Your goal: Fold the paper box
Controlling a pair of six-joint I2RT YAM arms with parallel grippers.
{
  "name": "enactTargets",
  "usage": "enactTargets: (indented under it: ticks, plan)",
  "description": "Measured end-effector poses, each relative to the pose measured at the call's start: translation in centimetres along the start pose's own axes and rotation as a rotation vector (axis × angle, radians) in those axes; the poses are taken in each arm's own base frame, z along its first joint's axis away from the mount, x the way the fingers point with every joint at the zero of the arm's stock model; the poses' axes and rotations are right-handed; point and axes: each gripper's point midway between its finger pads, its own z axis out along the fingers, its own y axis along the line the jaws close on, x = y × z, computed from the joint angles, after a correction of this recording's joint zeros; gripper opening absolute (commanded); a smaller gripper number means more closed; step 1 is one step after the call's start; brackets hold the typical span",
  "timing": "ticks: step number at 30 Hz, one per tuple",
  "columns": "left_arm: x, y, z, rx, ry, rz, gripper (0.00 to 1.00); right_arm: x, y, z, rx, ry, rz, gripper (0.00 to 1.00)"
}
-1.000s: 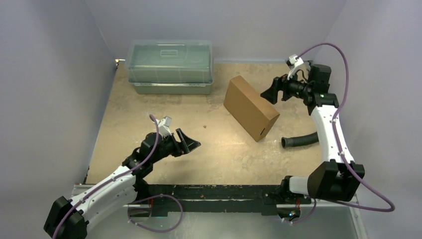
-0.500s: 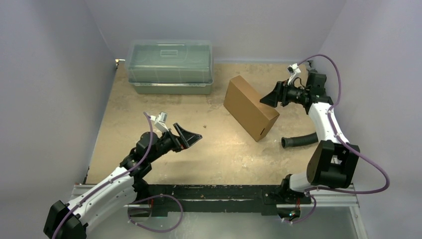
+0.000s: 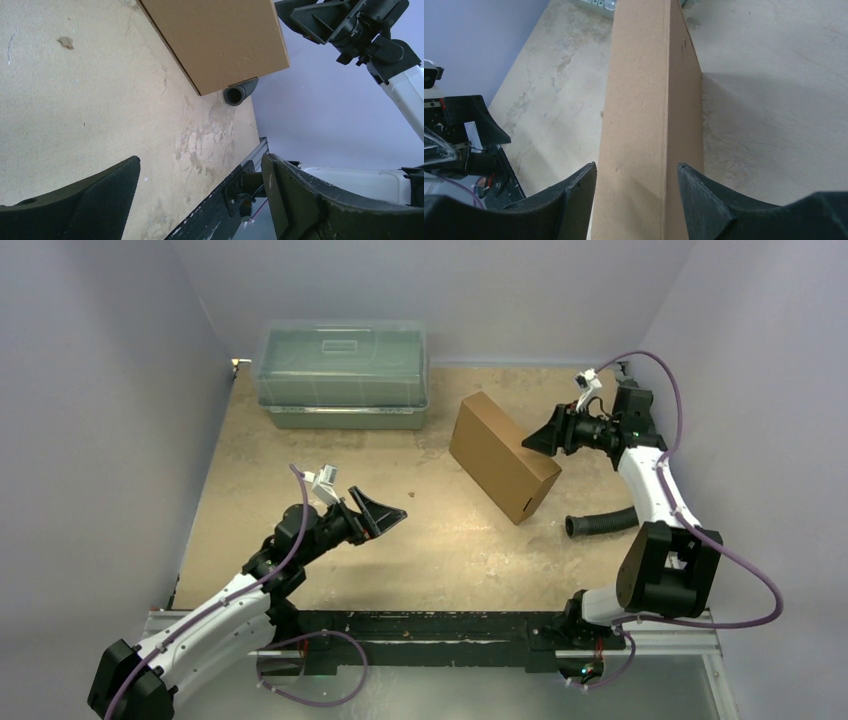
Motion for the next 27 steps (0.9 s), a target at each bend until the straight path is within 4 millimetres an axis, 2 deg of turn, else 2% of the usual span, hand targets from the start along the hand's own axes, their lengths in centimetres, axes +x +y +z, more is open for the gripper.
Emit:
enactTargets:
  ticks: [8,12,19,27]
  plan:
    - [-0.1,0.1,-0.1,-0.008,-0.009,0.004,0.88,0.5,0.8,0.8,-0.017,0.023,-0.012,0.55]
    - [-0.3,0.4,-0.3,-0.021,-0.022,0.004,0.82,0.7,1.2,1.4,-0.007,0.037,-0.033,0.53]
    - [-0.5,1.3,0.0,-0.063,-0.037,0.000,0.77,1.0,2.9,2.5,0.011,0.064,-0.108,0.51]
    - [-0.1,2.3,0.6,-0.104,-0.018,-0.007,0.75,1.3,3.4,2.8,0.032,0.072,-0.162,0.47]
